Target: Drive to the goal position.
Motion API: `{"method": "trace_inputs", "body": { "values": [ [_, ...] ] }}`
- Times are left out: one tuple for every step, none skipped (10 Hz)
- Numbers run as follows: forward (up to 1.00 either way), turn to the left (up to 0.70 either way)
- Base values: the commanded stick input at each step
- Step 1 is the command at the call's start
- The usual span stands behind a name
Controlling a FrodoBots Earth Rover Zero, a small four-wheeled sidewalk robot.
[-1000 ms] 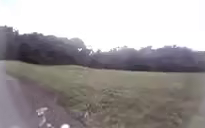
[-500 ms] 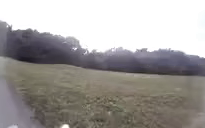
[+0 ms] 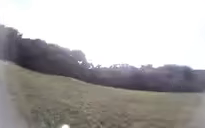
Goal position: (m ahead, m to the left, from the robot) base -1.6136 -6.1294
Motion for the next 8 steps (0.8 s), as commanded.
{"method": "trace_inputs", "body": {
  "values": [
    [1.0,0.0],
    [1.0,0.0],
    [1.0,0.0],
    [1.0,0.0],
    [1.0,0.0],
    [1.0,0.0],
    [1.0,0.0],
    [1.0,0.0]
  ]
}}
